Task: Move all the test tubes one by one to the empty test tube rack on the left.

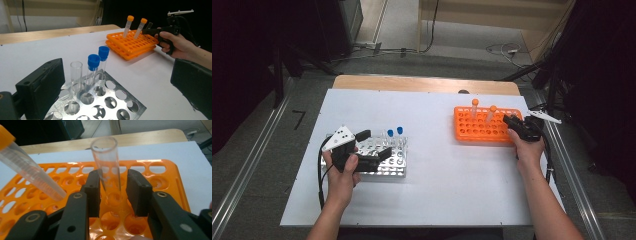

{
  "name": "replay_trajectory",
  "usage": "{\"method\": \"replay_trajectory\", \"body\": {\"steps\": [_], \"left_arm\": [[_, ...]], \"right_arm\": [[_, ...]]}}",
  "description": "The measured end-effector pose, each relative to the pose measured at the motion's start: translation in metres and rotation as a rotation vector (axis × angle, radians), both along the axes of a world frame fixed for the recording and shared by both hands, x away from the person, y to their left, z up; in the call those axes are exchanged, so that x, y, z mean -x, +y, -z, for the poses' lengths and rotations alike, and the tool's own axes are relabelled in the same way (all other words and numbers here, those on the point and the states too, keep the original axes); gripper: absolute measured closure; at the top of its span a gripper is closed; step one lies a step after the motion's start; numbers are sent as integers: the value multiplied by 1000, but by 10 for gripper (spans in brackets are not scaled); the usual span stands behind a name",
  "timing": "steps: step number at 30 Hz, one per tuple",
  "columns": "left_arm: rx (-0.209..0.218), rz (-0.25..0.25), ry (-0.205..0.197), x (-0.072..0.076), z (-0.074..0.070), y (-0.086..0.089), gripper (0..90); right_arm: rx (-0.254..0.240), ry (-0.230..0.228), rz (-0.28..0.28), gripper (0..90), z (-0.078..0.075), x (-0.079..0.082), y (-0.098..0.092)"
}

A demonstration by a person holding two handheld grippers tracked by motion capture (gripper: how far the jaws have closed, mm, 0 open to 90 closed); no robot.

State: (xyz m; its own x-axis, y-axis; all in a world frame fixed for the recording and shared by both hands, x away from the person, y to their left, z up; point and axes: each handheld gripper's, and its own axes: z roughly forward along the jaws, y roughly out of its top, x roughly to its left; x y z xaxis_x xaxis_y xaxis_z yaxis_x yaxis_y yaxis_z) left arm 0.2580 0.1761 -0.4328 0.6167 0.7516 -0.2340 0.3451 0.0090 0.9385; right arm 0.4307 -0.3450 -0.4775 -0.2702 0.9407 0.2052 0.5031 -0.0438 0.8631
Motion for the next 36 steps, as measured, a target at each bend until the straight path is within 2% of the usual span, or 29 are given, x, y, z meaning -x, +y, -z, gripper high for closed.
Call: {"method": "replay_trajectory", "body": {"steps": [2,8,14,19,25,32,36], "left_arm": [[-3,0,5,0,0,0,0],[-8,4,8,-1,1,-3,0],[-11,12,8,-2,2,-5,0],[-10,15,6,-2,2,-4,0],[-4,24,4,-4,2,-6,0],[-4,45,-1,-9,0,-12,0],[-1,61,-8,-13,-2,-17,0]], "right_arm": [[0,-12,0,667,4,-1,1],[43,-48,-2,722,6,0,5],[20,-61,-5,738,7,1,0],[13,-110,-13,739,-1,5,-2],[9,-144,-20,739,-10,14,-6],[9,-127,-47,739,-18,26,-4],[9,-132,-62,739,-21,34,-5]]}}
